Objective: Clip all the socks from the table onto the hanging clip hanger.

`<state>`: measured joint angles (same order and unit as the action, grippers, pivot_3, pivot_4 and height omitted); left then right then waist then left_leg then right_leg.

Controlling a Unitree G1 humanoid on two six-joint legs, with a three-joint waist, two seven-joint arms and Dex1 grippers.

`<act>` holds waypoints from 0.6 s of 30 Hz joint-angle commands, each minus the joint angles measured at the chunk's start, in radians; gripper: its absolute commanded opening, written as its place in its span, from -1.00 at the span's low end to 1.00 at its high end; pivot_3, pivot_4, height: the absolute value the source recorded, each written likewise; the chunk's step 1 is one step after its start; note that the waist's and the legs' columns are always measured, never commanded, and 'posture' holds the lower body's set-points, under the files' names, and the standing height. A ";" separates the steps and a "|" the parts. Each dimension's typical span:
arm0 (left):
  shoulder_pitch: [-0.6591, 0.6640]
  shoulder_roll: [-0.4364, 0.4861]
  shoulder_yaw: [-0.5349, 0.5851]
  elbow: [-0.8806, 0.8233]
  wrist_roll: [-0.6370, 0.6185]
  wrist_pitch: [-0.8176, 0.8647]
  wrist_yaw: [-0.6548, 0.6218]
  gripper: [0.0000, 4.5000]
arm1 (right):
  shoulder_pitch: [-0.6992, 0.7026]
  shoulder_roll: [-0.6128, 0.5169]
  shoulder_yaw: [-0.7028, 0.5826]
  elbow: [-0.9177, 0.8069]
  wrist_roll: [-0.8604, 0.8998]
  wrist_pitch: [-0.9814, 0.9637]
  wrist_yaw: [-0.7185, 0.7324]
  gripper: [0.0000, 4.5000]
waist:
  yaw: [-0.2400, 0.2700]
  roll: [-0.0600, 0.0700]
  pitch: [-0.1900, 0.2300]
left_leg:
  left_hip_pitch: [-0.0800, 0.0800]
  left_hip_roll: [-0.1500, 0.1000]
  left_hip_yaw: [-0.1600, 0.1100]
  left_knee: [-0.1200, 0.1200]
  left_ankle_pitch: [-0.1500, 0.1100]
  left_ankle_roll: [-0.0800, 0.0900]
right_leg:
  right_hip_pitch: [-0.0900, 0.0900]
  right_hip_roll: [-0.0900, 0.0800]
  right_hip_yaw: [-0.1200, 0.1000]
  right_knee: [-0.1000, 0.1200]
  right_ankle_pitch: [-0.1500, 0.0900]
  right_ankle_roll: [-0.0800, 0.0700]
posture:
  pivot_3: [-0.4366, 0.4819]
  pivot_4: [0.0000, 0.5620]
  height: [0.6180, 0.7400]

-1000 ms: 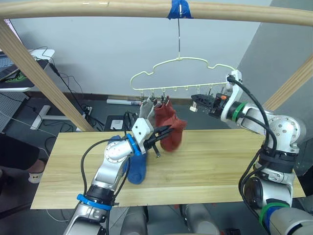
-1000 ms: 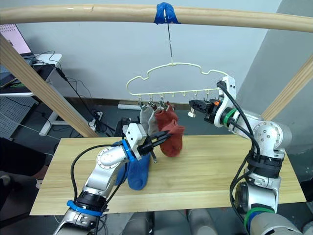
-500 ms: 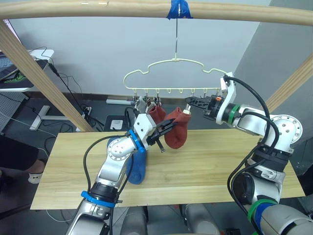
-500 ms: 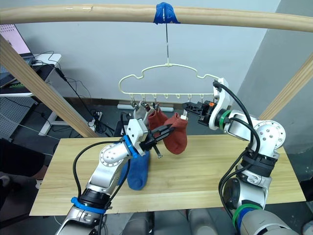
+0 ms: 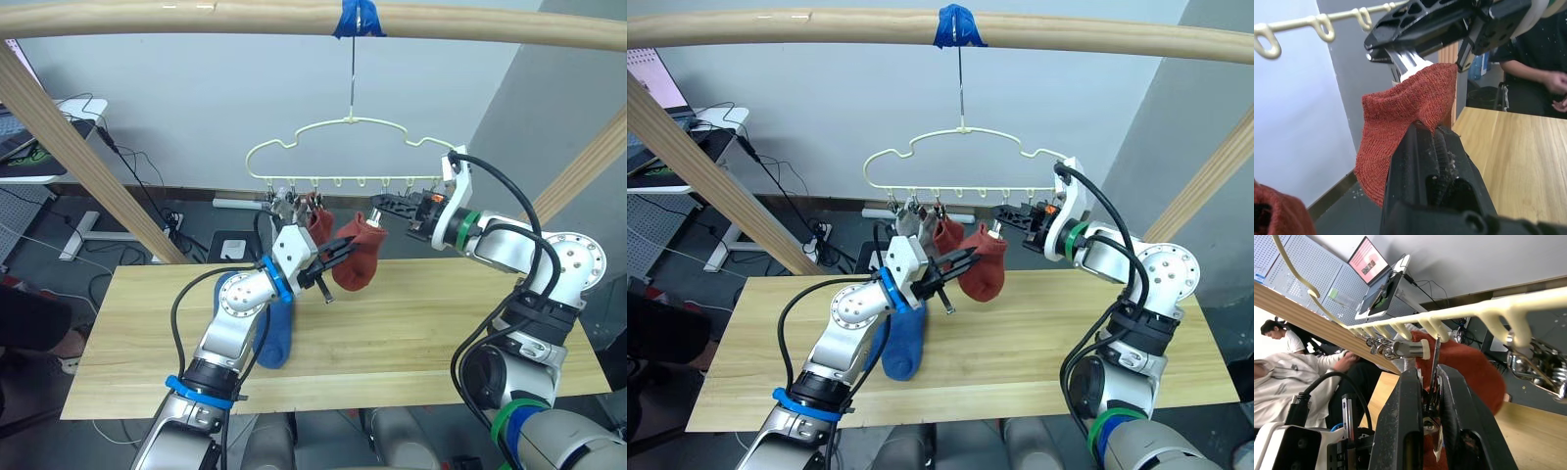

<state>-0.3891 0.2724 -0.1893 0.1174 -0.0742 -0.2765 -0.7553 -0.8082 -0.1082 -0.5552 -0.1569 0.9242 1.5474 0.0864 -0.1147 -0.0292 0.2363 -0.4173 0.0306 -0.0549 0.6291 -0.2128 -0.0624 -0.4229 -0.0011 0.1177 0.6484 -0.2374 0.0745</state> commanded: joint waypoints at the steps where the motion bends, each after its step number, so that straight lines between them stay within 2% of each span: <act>1: 0.014 0.005 -0.008 -0.019 -0.007 -0.034 -0.006 -0.98 | -0.045 0.008 -0.035 -0.019 0.038 0.014 -0.015 -0.94 | 0.000 0.000 0.000 | 0.000 0.000 0.000 0.000 0.000 0.000 | 0.000 0.000 0.000 0.000 0.000 0.000 | -0.28 -0.21 1.00; 7: 0.003 0.004 -0.009 -0.001 -0.002 -0.038 -0.002 -0.98 | -0.061 0.030 -0.061 -0.018 0.038 0.040 -0.031 -0.94 | 0.000 0.000 0.000 | 0.000 0.000 0.000 0.000 0.000 0.000 | 0.000 0.000 0.000 0.000 0.000 0.000 | -0.27 -0.20 1.00; 18: -0.043 -0.011 -0.007 0.030 0.005 -0.052 0.013 -0.98 | -0.046 0.032 -0.033 -0.039 0.026 0.059 -0.014 -0.94 | 0.000 0.000 0.000 | 0.000 0.000 0.000 0.000 0.000 0.000 | 0.000 0.000 0.000 0.000 0.000 0.001 | -0.26 -0.19 1.00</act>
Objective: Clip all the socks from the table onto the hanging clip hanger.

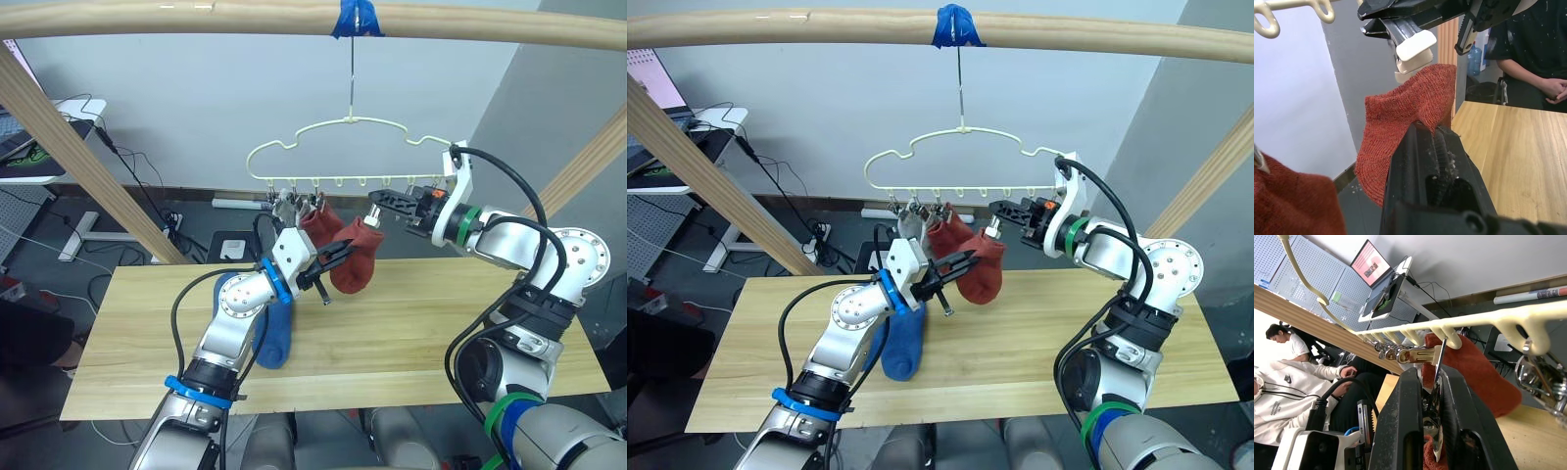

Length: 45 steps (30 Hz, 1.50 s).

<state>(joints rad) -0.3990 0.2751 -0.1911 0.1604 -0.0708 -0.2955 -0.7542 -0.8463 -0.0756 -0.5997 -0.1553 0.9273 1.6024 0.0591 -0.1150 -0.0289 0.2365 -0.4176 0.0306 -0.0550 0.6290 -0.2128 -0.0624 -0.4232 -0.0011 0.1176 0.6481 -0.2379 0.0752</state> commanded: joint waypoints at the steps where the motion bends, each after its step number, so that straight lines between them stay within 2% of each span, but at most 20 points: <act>1: -0.039 -0.015 -0.004 -0.010 0.002 -0.035 0.013 -0.98 | -0.004 -0.003 0.018 -0.043 0.022 0.003 0.016 -0.94 | 0.000 0.000 0.000 | 0.000 0.000 0.000 0.000 0.000 0.000 | 0.000 0.000 0.000 0.000 0.000 0.000 | -0.26 -0.19 1.00; 17: -0.063 -0.012 0.007 0.003 -0.006 -0.043 0.013 -0.98 | 0.020 -0.029 0.062 -0.055 0.015 -0.025 0.037 -0.94 | 0.000 0.000 0.000 | 0.000 0.000 0.000 0.000 0.000 0.000 | 0.000 0.000 0.000 0.000 0.000 0.001 | -0.27 -0.18 1.00; 32: -0.078 -0.018 0.001 -0.039 -0.012 0.003 0.014 -0.98 | 0.070 -0.104 0.205 -0.098 0.011 -0.138 0.111 -0.94 | 0.000 0.001 0.001 | -0.001 0.000 0.000 -0.001 0.000 0.000 | 0.000 0.000 0.000 -0.001 -0.001 0.001 | -0.25 -0.18 1.00; 40: -0.082 -0.022 -0.002 -0.039 -0.013 0.006 0.010 -1.00 | 0.075 -0.118 0.217 -0.095 0.025 -0.158 0.122 0.31 | 0.001 0.001 0.001 | -0.001 0.000 0.000 -0.001 0.000 0.000 | 0.000 0.000 0.000 -0.001 -0.001 0.002 | -0.26 -0.20 1.00; 44: -0.085 -0.027 -0.008 -0.030 -0.011 0.011 0.006 -1.00 | 0.083 -0.141 0.180 -0.118 0.044 -0.143 0.115 0.96 | 0.000 0.001 0.001 | -0.001 0.000 0.000 -0.001 0.000 0.000 | 0.000 0.000 0.000 -0.001 -0.001 0.002 | -0.28 -0.22 1.00; 45: -0.087 -0.030 -0.008 -0.026 -0.009 0.014 0.010 -1.00 | 0.093 -0.164 0.167 -0.136 0.046 -0.134 0.113 0.99 | 0.000 0.001 0.001 | -0.001 0.000 0.000 -0.001 0.000 0.000 | 0.000 0.000 0.000 -0.001 -0.001 0.002 | -0.30 -0.22 1.00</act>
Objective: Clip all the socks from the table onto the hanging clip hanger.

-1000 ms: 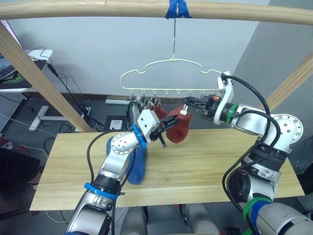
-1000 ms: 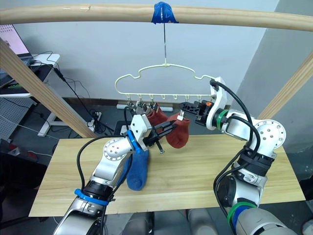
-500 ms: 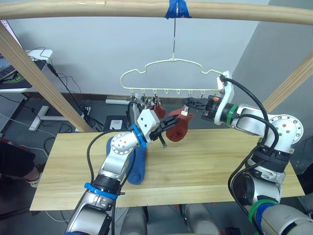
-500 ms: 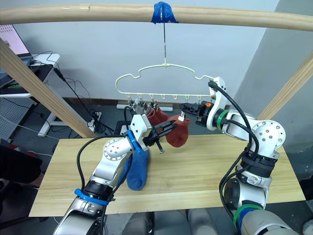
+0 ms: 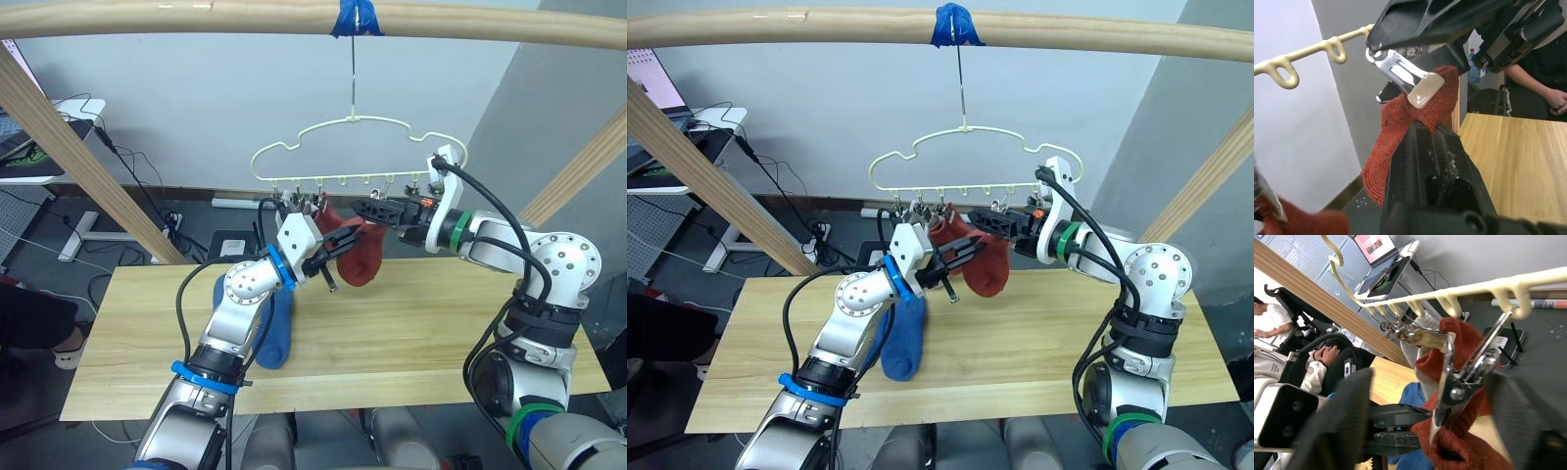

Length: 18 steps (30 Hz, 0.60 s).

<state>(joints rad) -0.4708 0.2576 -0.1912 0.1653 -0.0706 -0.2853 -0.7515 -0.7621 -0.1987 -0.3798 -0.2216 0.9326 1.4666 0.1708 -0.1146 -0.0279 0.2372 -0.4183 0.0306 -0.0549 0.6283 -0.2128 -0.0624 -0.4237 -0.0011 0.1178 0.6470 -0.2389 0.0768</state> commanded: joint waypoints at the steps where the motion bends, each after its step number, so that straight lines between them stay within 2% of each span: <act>1: -0.016 -0.018 -0.009 -0.024 -0.009 0.008 0.011 -1.00 | 0.026 -0.072 -0.066 -0.092 0.046 0.013 0.006 0.99 | 0.002 0.000 0.000 | 0.000 0.000 0.000 0.000 0.000 0.000 | 0.000 0.000 0.000 0.000 0.000 0.000 | -0.30 -0.22 1.00; 4: -0.013 -0.028 -0.008 -0.012 -0.019 0.022 0.005 -1.00 | 0.076 -0.136 -0.108 -0.150 0.092 0.046 0.017 0.99 | 0.005 0.000 0.000 | -0.001 0.000 0.000 0.000 0.000 0.000 | 0.000 0.000 0.000 -0.002 0.000 0.000 | -0.36 -0.21 1.00; 8: -0.001 -0.045 0.000 0.008 -0.072 0.082 -0.029 -0.53 | 0.205 -0.235 -0.109 -0.309 0.102 -0.012 0.041 1.00 | 0.000 0.000 0.000 | -0.001 0.000 0.000 0.000 0.000 0.001 | 0.000 0.000 0.000 -0.002 -0.001 0.001 | -0.41 -0.21 1.00; 13: 0.009 -0.027 0.017 0.000 -0.101 0.125 -0.051 0.14 | 0.268 -0.222 -0.081 -0.367 0.079 -0.101 -0.001 1.00 | -0.029 0.000 0.000 | 0.000 0.000 0.001 0.000 0.000 0.001 | 0.000 0.000 0.002 0.000 -0.001 0.002 | -0.44 -0.21 1.00; 18: 0.125 0.124 0.107 -0.205 -0.294 0.304 -0.176 0.81 | 0.368 -0.196 0.115 -0.473 -0.145 -0.382 -0.022 1.00 | -0.052 0.001 0.000 | 0.001 0.001 0.002 -0.001 0.000 0.001 | -0.001 0.002 0.002 0.001 -0.001 0.002 | -0.39 -0.19 1.00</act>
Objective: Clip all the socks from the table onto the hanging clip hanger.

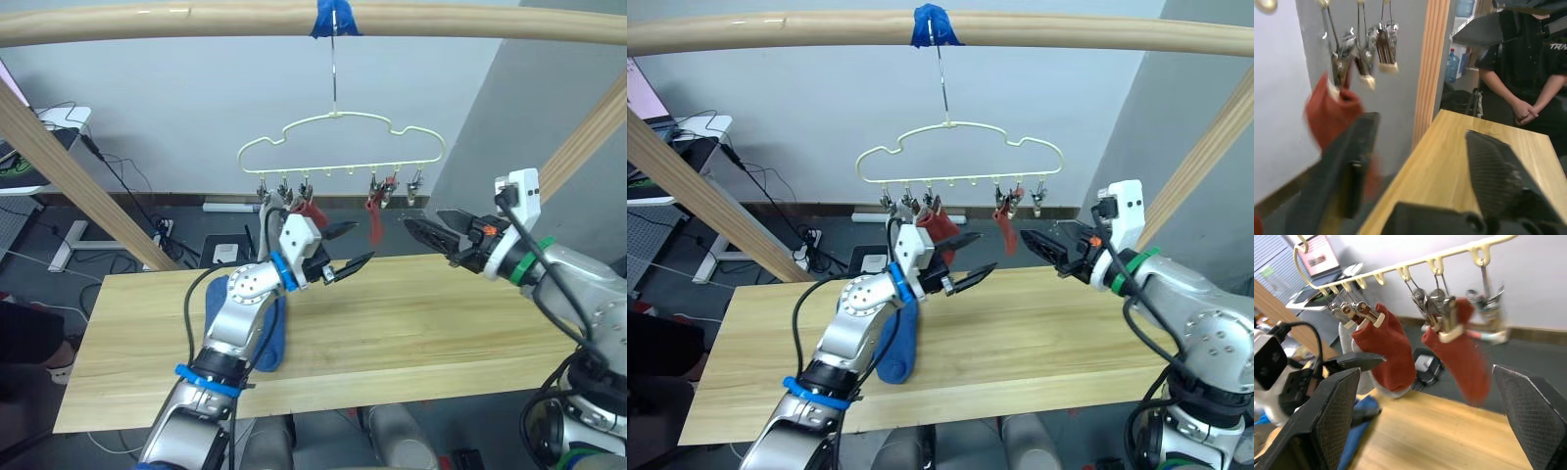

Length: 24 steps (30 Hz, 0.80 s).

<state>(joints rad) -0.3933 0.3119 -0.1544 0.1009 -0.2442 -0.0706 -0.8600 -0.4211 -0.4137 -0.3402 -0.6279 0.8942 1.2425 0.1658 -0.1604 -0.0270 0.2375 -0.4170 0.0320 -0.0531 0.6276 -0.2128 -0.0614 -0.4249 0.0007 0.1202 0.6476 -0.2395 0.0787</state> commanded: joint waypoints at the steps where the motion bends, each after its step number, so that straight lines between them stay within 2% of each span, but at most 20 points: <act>1: 0.077 0.105 0.095 -0.199 -0.171 0.139 -0.083 0.96 | 0.038 0.027 0.112 -0.068 -0.147 -0.212 -0.014 1.00 | -0.009 0.001 0.001 | 0.000 0.001 0.000 -0.001 0.000 0.000 | -0.001 0.000 0.000 0.000 0.000 0.000 | -0.39 -0.19 1.00; 6: 0.195 0.235 0.197 -0.433 -0.343 0.324 -0.086 0.99 | 0.047 0.071 0.248 -0.022 -0.303 -0.398 -0.019 1.00 | -0.003 0.002 0.002 | -0.001 0.000 0.000 0.000 0.000 0.000 | -0.001 -0.001 0.000 -0.001 -0.001 -0.001 | -0.32 -0.17 1.00; 9: 0.254 0.280 0.243 -0.523 -0.402 0.393 -0.066 1.00 | 0.049 0.101 0.284 0.019 -0.376 -0.478 -0.033 0.75 | 0.004 0.002 0.003 | -0.001 0.000 0.000 0.000 0.000 0.000 | 0.000 -0.002 0.000 -0.001 -0.001 -0.001 | -0.29 -0.17 1.00; 13: 0.331 0.298 0.296 -0.615 -0.442 0.443 -0.010 1.00 | 0.039 0.121 0.331 0.071 -0.467 -0.544 -0.050 0.11 | 0.021 0.002 0.003 | -0.001 -0.001 0.000 0.000 0.000 0.000 | 0.000 -0.002 0.000 -0.001 -0.002 -0.003 | -0.24 -0.17 1.00; 16: 0.388 0.291 0.310 -0.665 -0.442 0.457 0.033 1.00 | 0.024 0.140 0.356 0.118 -0.534 -0.591 -0.069 0.11 | 0.024 0.002 0.004 | -0.001 0.000 0.001 -0.001 0.000 0.000 | -0.001 -0.002 0.000 -0.001 -0.002 -0.003 | -0.21 -0.17 1.00; 24: 0.421 0.275 0.302 -0.717 -0.437 0.461 0.100 1.00 | 0.010 0.202 0.356 0.226 -0.593 -0.663 -0.063 0.11 | 0.038 0.002 0.004 | -0.001 -0.001 0.001 0.000 0.000 0.000 | 0.000 -0.002 0.000 -0.001 -0.002 -0.004 | -0.14 -0.18 1.00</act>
<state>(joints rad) 0.0182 0.5898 0.1270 -0.5667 -0.6674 0.3928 -0.7726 -0.3881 -0.2208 0.0238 -0.3991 0.3125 0.6151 0.1041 -0.1222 -0.0248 0.2413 -0.4176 0.0315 -0.0525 0.6272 -0.2130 -0.0616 -0.4255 -0.0013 0.1198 0.6465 -0.2418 0.0747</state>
